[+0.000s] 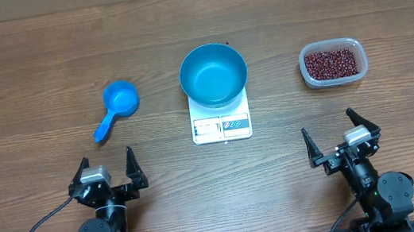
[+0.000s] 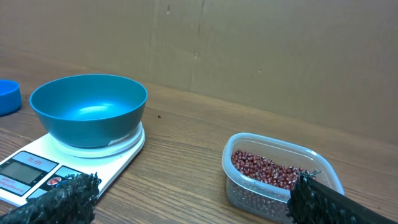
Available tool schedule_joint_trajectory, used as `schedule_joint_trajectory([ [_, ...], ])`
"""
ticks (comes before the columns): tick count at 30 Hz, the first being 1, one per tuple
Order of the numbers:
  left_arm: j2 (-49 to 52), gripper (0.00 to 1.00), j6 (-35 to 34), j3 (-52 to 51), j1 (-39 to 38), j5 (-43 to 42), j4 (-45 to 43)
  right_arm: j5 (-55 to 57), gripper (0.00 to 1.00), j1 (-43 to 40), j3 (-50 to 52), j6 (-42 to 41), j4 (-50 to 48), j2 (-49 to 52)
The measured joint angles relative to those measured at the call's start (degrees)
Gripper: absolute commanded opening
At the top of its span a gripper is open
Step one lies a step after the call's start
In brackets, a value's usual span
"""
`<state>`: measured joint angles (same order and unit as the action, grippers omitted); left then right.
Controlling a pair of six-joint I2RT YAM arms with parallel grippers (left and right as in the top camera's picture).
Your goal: Scoop item into bowl and weigh 150g on scale
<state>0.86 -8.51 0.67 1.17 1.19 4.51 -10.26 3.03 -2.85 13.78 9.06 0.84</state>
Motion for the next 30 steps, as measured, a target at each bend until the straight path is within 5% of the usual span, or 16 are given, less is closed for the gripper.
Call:
schedule_joint_trajectory([
  [18,0.0,1.00,4.5,0.9,0.0,-3.6,1.0,0.0,1.00,0.0,0.0,0.0,0.0,0.0],
  [30,5.0,1.00,5.7,15.2,0.0,-4.7,12.0,0.0,1.00,0.0,0.0,0.0,0.0,0.0],
])
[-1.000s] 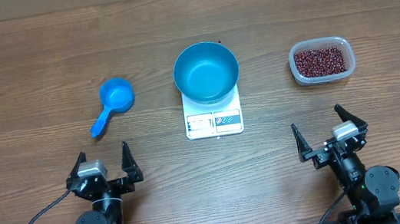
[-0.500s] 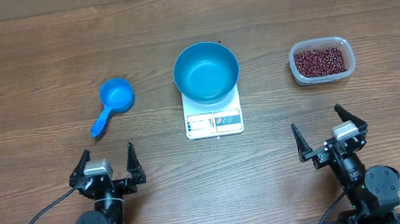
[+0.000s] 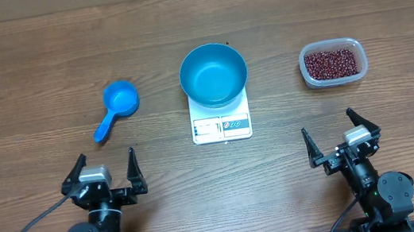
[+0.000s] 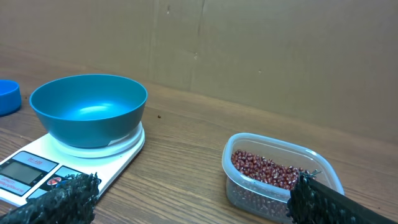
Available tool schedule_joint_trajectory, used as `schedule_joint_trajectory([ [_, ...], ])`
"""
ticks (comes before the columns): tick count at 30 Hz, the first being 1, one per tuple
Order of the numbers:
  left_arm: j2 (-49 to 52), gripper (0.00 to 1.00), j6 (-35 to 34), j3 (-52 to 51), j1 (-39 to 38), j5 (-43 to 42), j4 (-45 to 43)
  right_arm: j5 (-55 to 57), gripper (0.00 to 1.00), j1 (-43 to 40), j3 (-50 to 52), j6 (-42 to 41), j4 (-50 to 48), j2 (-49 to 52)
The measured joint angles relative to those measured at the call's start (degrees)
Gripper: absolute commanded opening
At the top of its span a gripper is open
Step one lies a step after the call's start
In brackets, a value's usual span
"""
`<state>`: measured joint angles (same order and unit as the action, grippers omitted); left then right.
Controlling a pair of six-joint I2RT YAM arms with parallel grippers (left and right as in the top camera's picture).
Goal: Scoop item into bowl and weigh 150g on scale
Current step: 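Reach the left gripper to the blue scoop and grasp its cup rim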
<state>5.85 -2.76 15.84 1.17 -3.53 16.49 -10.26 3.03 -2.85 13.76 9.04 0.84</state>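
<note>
A blue bowl (image 3: 213, 74) stands empty on a white digital scale (image 3: 221, 127) at the table's middle; the right wrist view shows the bowl (image 4: 88, 109) and scale (image 4: 37, 171) at left. A clear tub of red beans (image 3: 332, 62) sits at the right, also the tub (image 4: 280, 177) ahead of my right fingers. A blue scoop (image 3: 116, 106) lies left of the scale. My left gripper (image 3: 101, 167) is open near the front edge, below the scoop. My right gripper (image 3: 338, 135) is open, empty, short of the tub.
A cardboard wall (image 4: 249, 50) rises behind the table's far edge. Wooden tabletop (image 3: 24, 68) spreads around the scale, scoop and tub.
My left arm has shifted a little to the left and toward the front edge. The right arm, bowl, scoop and tub are unchanged.
</note>
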Motion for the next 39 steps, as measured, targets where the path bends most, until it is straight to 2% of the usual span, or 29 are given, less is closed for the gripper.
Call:
schedule_joint_trajectory([
  [10,19.4,1.00,0.0,19.4,0.0,-6.4,12.1,0.0,1.00,0.0,0.0,0.0,0.0,0.0],
  [17,38.4,1.00,0.7,39.7,0.0,-10.8,27.3,0.0,1.00,0.0,0.0,0.0,0.0,0.0],
  [21,51.0,1.00,5.9,54.6,0.0,-12.8,39.0,0.0,1.00,0.0,0.1,0.0,0.0,0.0],
  [24,60.0,1.00,12.6,64.5,0.0,-14.0,45.0,0.0,1.00,0.0,0.1,0.0,0.0,0.0],
  [28,69.2,0.99,19.6,71.3,0.1,-14.7,46.1,0.0,1.00,0.0,0.1,0.0,0.0,0.0],
  [32,76.5,1.00,23.6,72.4,0.5,-13.8,44.6,0.0,1.00,0.0,0.1,0.0,0.0,0.0],
  [35,81.2,0.88,25.0,72.4,0.7,-11.3,43.3,0.0,1.00,0.0,0.1,0.0,0.0,0.0],
  [39,85.8,0.86,26.6,72.4,1.1,-7.5,40.8,0.0,1.00,0.0,0.1,0.0,0.0,0.0],
])
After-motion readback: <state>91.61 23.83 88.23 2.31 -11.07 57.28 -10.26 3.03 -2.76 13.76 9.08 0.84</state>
